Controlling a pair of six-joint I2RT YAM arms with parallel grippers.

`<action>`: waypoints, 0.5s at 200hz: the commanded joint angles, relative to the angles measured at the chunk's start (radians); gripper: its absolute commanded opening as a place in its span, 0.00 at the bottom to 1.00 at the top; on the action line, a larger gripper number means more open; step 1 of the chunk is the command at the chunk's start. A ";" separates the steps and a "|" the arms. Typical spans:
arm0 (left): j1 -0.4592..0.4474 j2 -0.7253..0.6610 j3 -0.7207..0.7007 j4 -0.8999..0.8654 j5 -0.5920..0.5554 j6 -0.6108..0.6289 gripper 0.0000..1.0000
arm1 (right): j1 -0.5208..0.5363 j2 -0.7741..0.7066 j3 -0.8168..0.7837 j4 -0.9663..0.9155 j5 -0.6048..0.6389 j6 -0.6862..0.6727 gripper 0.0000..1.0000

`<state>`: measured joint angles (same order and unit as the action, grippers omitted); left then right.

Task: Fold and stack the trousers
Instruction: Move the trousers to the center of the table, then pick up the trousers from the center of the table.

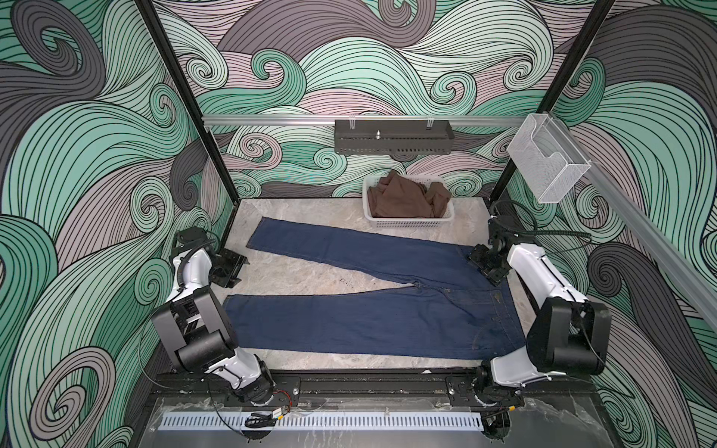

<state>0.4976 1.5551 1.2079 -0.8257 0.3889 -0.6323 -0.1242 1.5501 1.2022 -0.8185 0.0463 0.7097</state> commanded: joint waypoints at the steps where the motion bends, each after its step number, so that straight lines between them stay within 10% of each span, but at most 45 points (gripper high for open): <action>1: -0.067 0.014 0.098 -0.035 0.030 0.045 0.59 | -0.045 0.115 0.105 -0.021 0.094 -0.034 0.77; 100: -0.206 0.166 0.382 -0.091 0.025 0.120 0.59 | -0.111 0.548 0.493 -0.042 0.254 0.022 0.76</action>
<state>0.3000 1.6825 1.5127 -0.8562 0.4046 -0.5457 -0.2218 2.0426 1.6520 -0.8280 0.2344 0.6895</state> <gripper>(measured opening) 0.594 0.753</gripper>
